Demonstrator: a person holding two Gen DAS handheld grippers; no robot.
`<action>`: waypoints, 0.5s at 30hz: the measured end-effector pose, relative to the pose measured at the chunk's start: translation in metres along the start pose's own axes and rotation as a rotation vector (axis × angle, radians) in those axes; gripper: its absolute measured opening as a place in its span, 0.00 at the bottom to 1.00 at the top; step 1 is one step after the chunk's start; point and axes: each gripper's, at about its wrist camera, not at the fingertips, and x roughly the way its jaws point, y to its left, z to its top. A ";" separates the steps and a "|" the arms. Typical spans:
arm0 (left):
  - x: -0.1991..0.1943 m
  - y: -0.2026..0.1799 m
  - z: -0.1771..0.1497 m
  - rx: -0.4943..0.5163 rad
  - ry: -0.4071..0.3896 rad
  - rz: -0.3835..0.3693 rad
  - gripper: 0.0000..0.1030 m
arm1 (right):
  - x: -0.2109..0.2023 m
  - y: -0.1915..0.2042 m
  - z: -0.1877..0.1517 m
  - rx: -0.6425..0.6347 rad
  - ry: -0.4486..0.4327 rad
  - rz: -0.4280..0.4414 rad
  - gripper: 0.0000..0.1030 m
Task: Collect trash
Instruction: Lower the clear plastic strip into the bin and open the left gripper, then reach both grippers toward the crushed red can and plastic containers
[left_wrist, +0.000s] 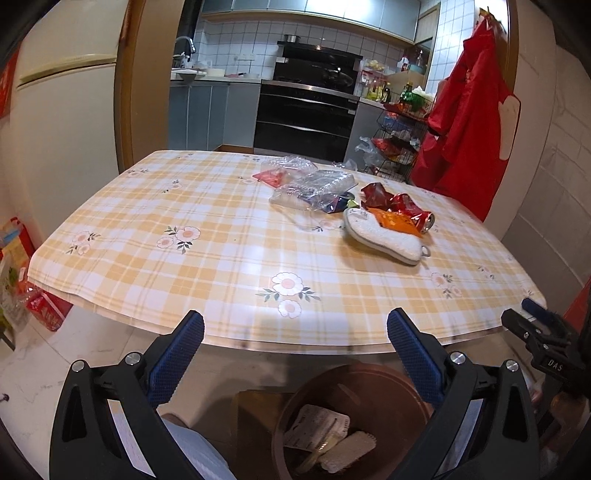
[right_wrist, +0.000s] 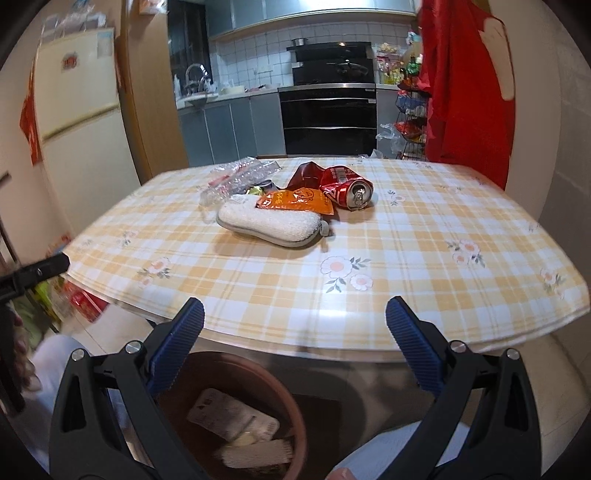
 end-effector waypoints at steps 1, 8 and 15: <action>0.002 0.000 0.000 0.004 0.001 0.002 0.94 | 0.003 0.001 0.002 -0.017 0.003 -0.006 0.94; 0.018 0.005 0.015 0.007 -0.012 -0.020 0.94 | 0.025 -0.002 0.032 -0.083 0.007 -0.022 0.94; 0.039 0.005 0.043 0.035 -0.025 -0.013 0.94 | 0.051 -0.021 0.076 -0.127 0.017 -0.065 0.94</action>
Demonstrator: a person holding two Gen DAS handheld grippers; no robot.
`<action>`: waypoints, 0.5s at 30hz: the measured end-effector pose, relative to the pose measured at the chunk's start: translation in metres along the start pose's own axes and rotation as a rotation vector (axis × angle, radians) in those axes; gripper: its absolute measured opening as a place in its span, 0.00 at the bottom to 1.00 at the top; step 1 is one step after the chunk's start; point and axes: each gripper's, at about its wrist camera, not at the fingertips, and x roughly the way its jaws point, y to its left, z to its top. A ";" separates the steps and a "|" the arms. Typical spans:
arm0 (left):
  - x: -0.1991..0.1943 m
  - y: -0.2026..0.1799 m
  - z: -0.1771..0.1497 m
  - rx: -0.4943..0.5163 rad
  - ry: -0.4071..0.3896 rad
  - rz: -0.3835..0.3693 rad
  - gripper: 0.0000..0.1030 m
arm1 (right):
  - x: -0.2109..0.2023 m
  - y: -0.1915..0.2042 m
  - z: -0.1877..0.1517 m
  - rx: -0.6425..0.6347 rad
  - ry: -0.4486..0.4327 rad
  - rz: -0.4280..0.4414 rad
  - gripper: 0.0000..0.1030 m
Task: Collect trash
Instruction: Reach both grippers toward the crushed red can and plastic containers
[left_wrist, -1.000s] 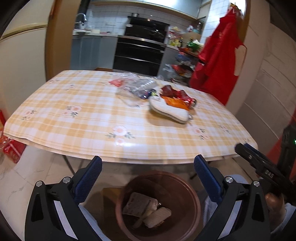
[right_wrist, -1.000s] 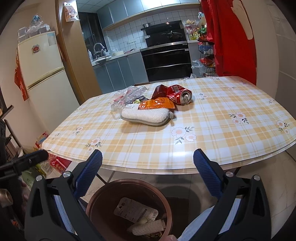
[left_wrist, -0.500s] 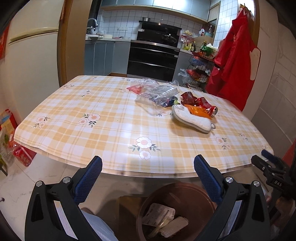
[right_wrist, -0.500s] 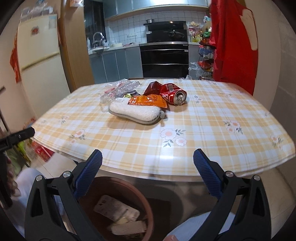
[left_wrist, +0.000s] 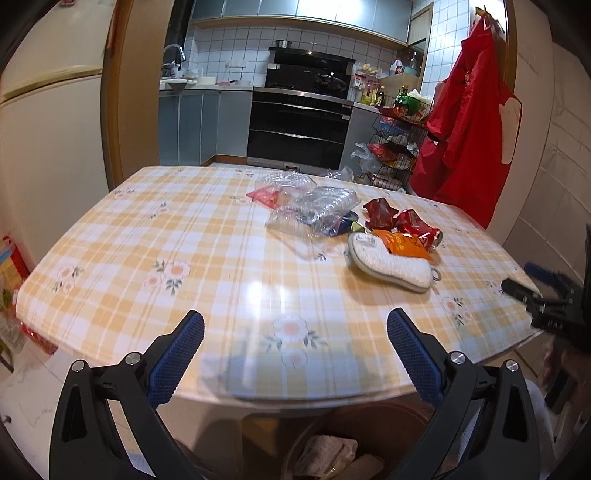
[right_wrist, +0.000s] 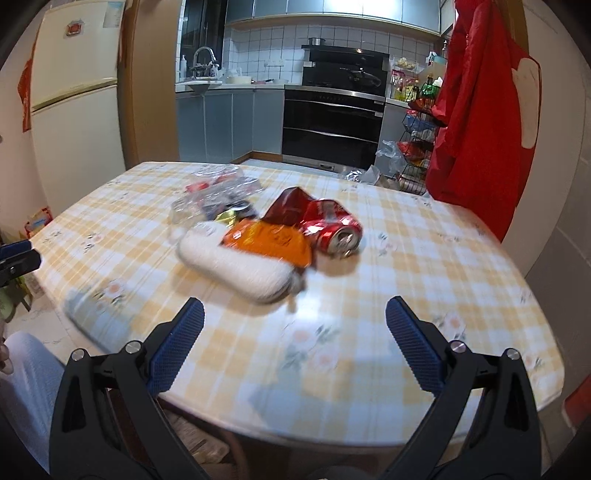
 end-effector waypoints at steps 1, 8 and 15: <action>0.003 0.000 0.003 0.005 0.002 0.001 0.94 | 0.007 -0.007 0.007 0.003 0.008 -0.004 0.94; 0.040 0.002 0.027 0.029 0.017 -0.010 0.94 | 0.063 -0.062 0.054 0.115 0.030 0.020 0.94; 0.089 -0.001 0.057 0.049 0.047 -0.020 0.94 | 0.165 -0.098 0.087 0.145 0.139 0.086 0.94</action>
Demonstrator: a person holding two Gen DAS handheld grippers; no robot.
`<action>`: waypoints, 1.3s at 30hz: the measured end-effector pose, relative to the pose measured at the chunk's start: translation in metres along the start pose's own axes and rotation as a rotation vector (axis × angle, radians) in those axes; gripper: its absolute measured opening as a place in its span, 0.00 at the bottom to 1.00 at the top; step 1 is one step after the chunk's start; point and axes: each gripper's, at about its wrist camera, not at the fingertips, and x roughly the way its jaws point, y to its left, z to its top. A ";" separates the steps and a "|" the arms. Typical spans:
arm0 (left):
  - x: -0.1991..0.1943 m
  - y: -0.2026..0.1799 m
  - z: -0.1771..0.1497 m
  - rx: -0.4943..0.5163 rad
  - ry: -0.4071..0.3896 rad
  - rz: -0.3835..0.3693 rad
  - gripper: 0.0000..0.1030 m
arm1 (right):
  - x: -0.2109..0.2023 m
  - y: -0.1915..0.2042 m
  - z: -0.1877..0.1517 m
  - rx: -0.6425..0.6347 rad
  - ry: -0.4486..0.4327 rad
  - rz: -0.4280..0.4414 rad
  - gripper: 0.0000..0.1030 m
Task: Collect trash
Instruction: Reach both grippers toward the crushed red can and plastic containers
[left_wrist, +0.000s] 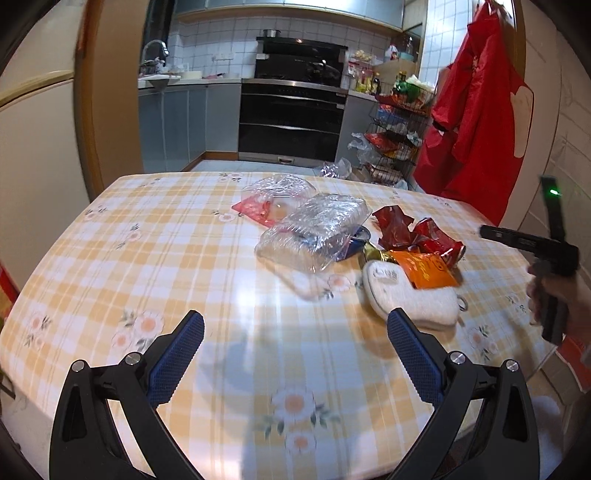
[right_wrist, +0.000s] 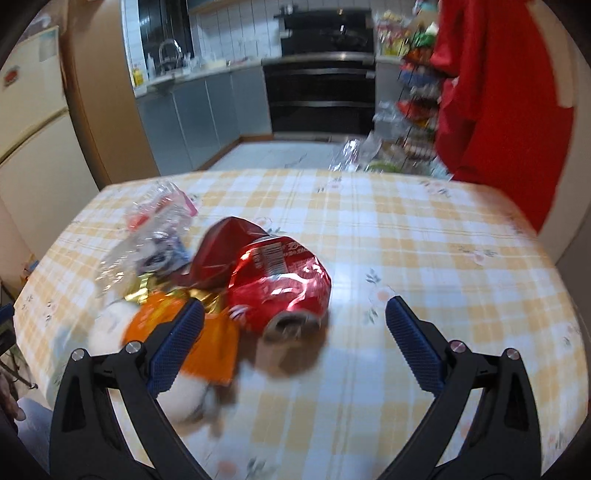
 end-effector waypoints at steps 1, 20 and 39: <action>0.006 0.000 0.004 0.009 0.003 0.000 0.94 | 0.016 -0.005 0.007 0.004 0.027 0.005 0.94; 0.128 -0.028 0.048 0.284 0.118 -0.034 0.94 | 0.114 -0.025 0.012 0.151 0.249 0.223 0.79; 0.178 -0.038 0.050 0.400 0.187 0.002 0.88 | 0.053 -0.016 0.025 0.184 0.146 0.351 0.15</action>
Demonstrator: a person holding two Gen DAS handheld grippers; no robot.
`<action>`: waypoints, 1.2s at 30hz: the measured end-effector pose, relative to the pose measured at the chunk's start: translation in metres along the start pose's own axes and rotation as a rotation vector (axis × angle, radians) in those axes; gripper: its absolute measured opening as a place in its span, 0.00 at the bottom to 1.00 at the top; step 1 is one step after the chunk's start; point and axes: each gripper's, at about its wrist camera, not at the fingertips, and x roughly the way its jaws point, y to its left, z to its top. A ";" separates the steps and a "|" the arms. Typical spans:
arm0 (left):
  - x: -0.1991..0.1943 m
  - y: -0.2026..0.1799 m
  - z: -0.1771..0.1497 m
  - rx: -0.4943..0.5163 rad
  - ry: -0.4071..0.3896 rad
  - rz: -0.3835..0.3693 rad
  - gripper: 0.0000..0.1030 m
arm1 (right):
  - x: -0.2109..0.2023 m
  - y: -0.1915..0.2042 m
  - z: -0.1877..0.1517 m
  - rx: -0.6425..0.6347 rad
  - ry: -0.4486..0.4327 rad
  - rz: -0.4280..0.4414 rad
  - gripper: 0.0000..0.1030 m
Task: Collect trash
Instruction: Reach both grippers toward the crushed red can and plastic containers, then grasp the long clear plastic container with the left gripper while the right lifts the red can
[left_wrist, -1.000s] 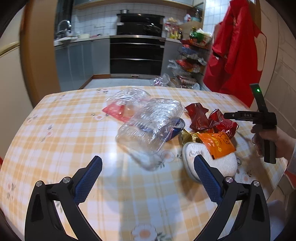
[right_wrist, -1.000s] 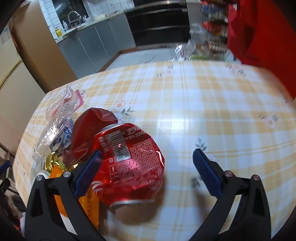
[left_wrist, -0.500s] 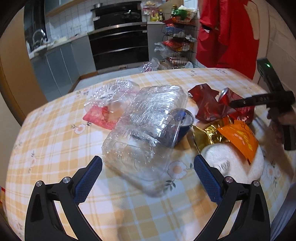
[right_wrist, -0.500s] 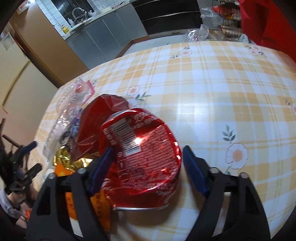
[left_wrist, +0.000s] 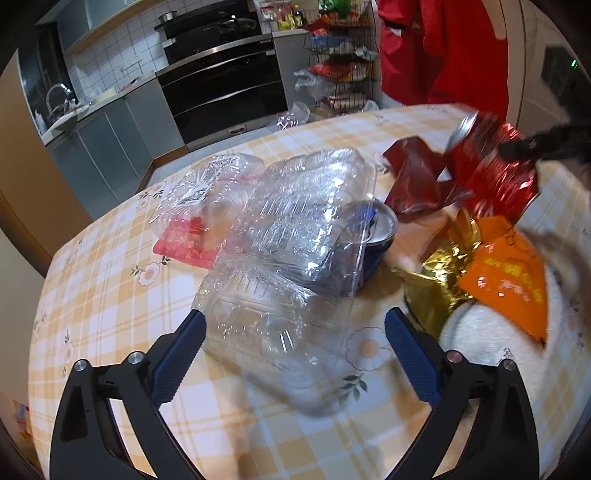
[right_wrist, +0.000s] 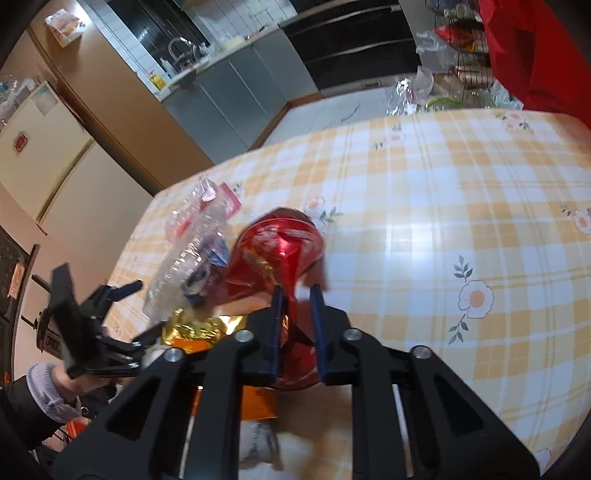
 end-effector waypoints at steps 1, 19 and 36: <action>0.003 0.000 0.001 0.005 -0.001 0.006 0.82 | -0.004 0.002 0.001 -0.002 -0.010 -0.002 0.14; -0.066 0.016 -0.002 -0.018 -0.171 -0.023 0.29 | -0.056 0.021 -0.014 -0.015 -0.129 -0.034 0.11; -0.138 0.041 -0.026 -0.153 -0.216 -0.051 0.25 | -0.090 0.059 -0.034 -0.022 -0.171 -0.011 0.11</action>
